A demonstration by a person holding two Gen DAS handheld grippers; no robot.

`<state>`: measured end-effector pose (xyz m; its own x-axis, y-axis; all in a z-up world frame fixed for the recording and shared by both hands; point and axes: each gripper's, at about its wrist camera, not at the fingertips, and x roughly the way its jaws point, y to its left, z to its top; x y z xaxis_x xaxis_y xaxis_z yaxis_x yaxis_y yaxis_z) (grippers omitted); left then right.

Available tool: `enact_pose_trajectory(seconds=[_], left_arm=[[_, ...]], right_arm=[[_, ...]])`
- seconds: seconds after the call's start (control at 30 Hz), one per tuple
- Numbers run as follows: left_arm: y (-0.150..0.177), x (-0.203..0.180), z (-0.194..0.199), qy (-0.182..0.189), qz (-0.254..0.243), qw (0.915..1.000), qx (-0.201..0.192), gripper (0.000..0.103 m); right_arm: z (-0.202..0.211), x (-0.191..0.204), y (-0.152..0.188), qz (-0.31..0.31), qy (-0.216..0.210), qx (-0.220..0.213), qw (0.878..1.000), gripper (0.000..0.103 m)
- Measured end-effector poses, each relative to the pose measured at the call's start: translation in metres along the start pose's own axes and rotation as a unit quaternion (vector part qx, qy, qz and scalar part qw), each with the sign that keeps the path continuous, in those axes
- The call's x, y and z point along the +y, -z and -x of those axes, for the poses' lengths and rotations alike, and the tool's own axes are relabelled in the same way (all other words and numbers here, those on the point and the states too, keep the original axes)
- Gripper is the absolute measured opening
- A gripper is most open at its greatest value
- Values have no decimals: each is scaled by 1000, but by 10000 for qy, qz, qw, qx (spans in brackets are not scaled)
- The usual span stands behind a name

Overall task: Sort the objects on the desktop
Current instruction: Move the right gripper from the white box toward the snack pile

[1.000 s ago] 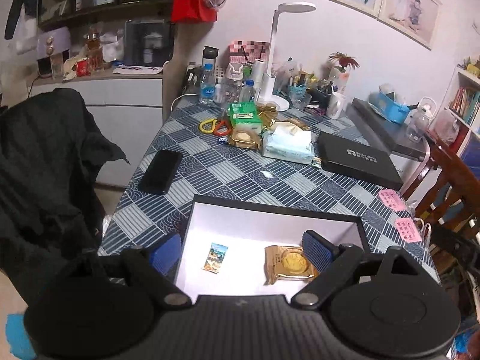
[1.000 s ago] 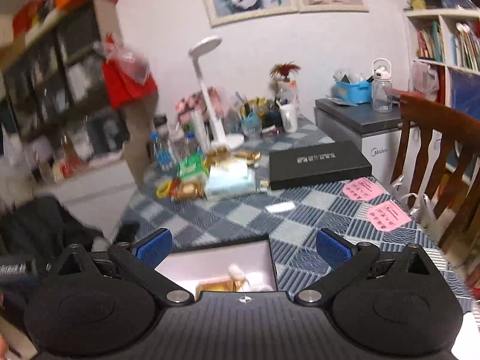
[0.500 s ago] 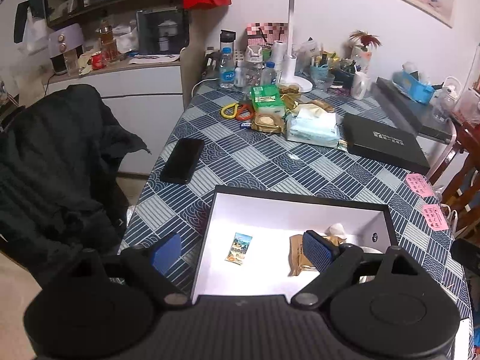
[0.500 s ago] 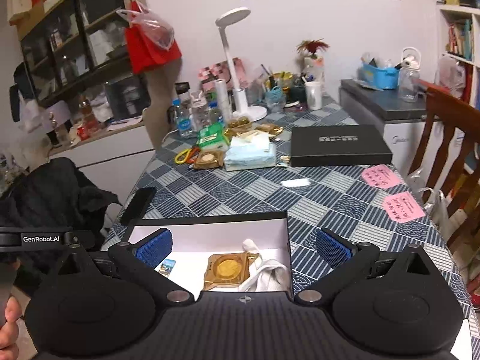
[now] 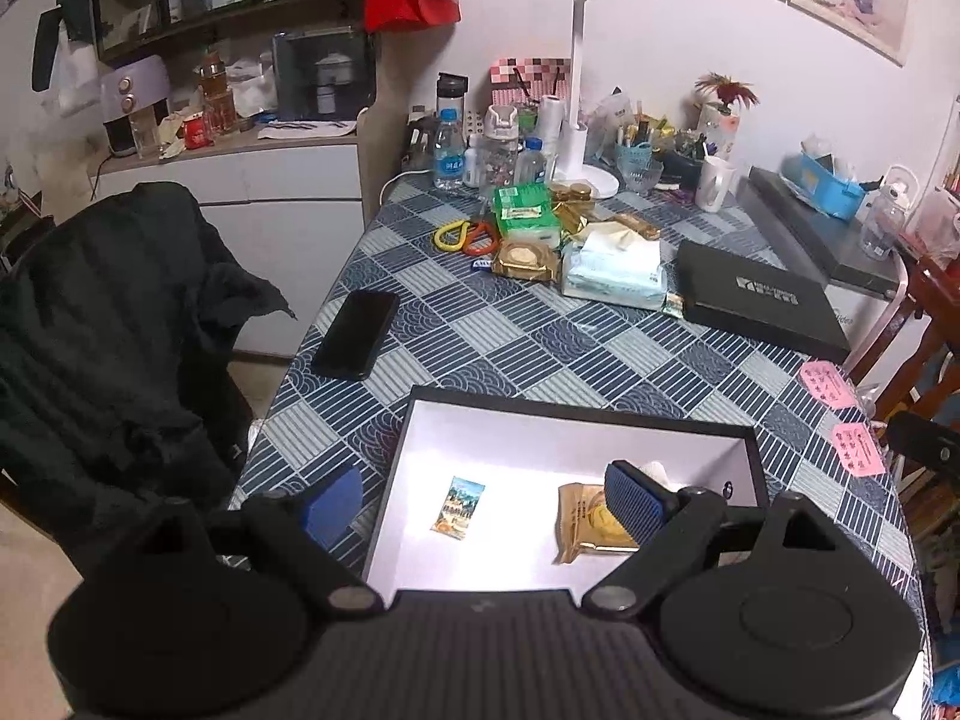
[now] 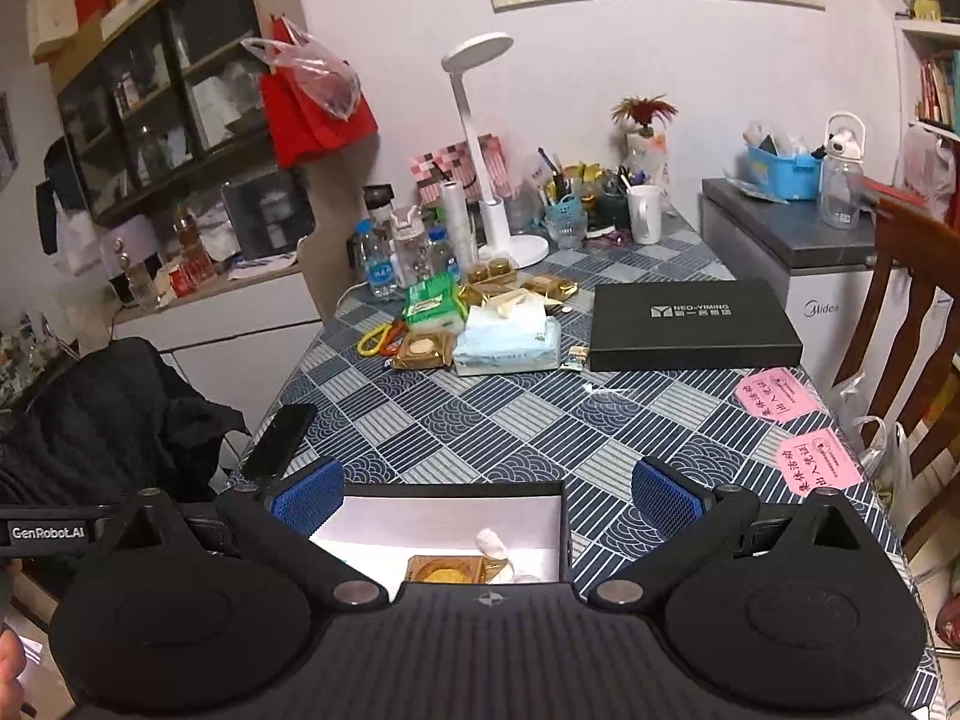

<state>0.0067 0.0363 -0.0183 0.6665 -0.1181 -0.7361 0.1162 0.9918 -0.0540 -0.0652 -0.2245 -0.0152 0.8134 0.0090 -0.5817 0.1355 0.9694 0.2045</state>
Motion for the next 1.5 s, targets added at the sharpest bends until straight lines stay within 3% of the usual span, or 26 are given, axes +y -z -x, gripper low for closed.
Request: enact_pose_trajectory(seconds=[0.6, 0.87, 1.5], left_arm=[[-51, 44, 7, 229, -217, 9989, -358, 103], [-50, 57, 2, 412, -337, 9981, -313, 103], [-47, 74, -5, 571, -320, 9976, -208, 103]], right_arm=[[-4, 38, -33, -32, 281, -228, 9993, 103], [-8, 57, -37, 27, 357, -381, 9986, 103], [-12, 90, -41, 381, 583, -237, 9973, 103]])
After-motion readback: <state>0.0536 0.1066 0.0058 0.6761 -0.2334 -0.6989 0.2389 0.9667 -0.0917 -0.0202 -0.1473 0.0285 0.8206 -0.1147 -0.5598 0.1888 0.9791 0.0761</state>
